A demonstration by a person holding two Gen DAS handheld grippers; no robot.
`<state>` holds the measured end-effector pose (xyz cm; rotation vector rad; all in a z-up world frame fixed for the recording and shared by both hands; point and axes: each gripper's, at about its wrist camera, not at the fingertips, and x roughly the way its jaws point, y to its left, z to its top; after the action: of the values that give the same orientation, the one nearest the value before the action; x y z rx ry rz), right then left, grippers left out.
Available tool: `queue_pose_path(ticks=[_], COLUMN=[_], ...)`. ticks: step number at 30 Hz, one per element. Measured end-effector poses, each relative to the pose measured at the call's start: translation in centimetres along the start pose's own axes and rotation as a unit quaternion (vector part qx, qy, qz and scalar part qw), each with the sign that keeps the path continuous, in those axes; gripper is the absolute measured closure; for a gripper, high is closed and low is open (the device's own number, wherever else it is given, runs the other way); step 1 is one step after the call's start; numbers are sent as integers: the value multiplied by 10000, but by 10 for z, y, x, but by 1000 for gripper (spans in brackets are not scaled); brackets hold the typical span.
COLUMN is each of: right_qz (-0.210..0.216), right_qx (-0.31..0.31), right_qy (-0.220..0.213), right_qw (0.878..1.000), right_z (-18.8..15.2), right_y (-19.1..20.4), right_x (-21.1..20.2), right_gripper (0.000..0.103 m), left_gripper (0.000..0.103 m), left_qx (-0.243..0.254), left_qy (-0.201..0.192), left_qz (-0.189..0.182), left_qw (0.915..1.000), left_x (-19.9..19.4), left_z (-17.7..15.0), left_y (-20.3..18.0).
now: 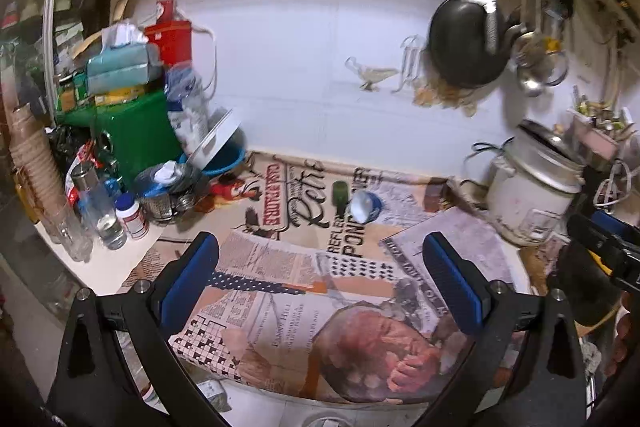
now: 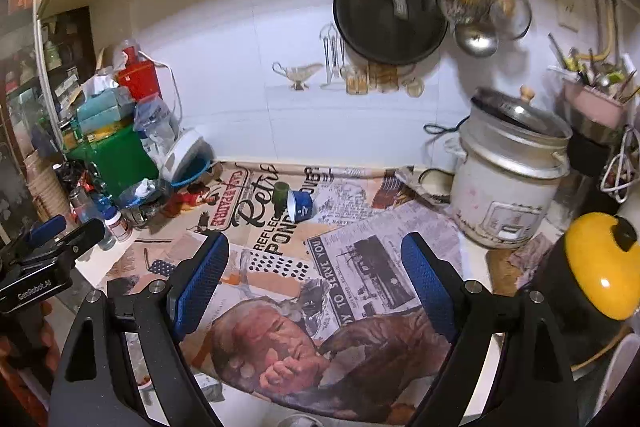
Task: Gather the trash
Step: 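Move both tools back over the counter toward the blue cup, then grasp the blue cup with the right tool while the left tool grasps the green bottle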
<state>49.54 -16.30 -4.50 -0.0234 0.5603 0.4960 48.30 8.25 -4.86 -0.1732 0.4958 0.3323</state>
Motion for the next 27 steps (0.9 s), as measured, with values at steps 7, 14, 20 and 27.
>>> queue_pose_path(ticks=[7,14,20,27], right_qz=[37,-127,-88,-138], right_qx=[118,395,513,711], right_qy=[365,716,1234,1950], right_qw=[9993,9966,9910,9781], right_z=[11,32,45,31], right_y=[-2,11,17,7], right_x=[58,143,253,362], right_gripper=[17,17,17,20], left_gripper=[1,1,1,1], left_qx=[-114,161,79,373], left_qy=[230,376,841,1426], left_qz=[-14,-284,-372,-456], left_qw=[9997,9988,9957,9880], left_x=[58,142,219,299], left_z=[19,48,55,43], left_y=[18,42,72,81])
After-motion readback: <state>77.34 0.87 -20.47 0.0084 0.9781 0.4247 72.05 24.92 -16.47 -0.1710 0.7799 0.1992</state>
